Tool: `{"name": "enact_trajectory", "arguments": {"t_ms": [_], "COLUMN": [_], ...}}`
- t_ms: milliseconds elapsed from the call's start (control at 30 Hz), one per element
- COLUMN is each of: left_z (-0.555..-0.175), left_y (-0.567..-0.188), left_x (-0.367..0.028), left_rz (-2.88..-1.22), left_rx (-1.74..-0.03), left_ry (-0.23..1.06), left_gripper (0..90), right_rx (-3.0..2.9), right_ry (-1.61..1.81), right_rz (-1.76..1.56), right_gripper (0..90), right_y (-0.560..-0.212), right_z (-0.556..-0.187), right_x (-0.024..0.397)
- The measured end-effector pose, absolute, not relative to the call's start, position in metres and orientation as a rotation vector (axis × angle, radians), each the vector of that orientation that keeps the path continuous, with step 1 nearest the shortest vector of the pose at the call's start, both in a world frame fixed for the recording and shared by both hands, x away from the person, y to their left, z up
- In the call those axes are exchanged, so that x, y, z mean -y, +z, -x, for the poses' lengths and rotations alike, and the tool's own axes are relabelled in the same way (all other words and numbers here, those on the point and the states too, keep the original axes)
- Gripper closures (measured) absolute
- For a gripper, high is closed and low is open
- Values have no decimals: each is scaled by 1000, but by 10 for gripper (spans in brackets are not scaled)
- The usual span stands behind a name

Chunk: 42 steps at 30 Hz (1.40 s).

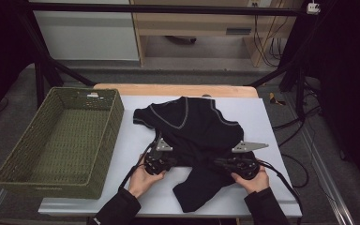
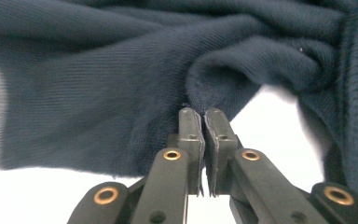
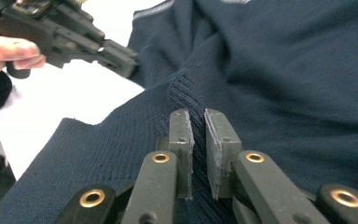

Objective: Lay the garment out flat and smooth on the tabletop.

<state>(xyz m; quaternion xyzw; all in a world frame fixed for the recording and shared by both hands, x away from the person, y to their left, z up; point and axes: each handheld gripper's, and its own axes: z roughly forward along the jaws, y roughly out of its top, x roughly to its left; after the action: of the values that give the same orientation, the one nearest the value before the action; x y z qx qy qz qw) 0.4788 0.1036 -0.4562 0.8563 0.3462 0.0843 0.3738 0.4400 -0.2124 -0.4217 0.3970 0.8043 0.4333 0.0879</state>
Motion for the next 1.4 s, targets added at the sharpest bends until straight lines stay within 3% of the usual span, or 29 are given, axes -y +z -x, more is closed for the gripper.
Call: {"name": "enact_trajectory", "arguments": {"t_ms": [300, 533, 667, 800, 900, 1000, 1133, 1233, 1267, 1333, 1400], "left_z": [-464, -463, -461, -456, -452, -452, -461, -466, -467, -469, -471], "left_y": [-426, -445, -445, -440, -439, -446, -463, -472, -472, -473, -474], "left_x": [-170, -172, -172, -165, -153, -136, -120, -110, -109, -106, -104], "left_rz": [-2101, -2061, -2033, -1995, -1990, -2042, -2084, -2102, -2094, -2098, -2108], "left_rx": [-1011, -1046, -1023, -996, -938, -910, -930, -928, -925, -914, -908], "left_ry": [363, 291, 288, 290, 223, 226, 182, 164, 172, 198, 219], "left_gripper": [865, 844, 707, 549, 463, 399, 392, 406, 420, 513, 663], "right_rx": [-2259, -2240, -2281, -2248, -2205, -2236, -2270, -2282, -2293, -2313, -2331], "right_ry": [1320, 1201, 1156, 1205, 1256, 1274, 1239, 1227, 1226, 1216, 1209], "right_rz": [-1236, -1305, -1338, -1321, -1279, -1265, -1271, -1294, -1302, -1306, -1304], "right_gripper": [829, 816, 751, 588, 433, 406, 446, 575, 656, 721, 785], "right_y": [-404, -428, -440, -435, -432, -436, -445, -449, -449, -450, -450], "right_z": [-429, -426, -431, -430, -430, -437, -446, -451, -451, -453, -454], "right_x": [251, 271, 271, 268, 263, 255, 246, 244, 243, 242, 240]}}
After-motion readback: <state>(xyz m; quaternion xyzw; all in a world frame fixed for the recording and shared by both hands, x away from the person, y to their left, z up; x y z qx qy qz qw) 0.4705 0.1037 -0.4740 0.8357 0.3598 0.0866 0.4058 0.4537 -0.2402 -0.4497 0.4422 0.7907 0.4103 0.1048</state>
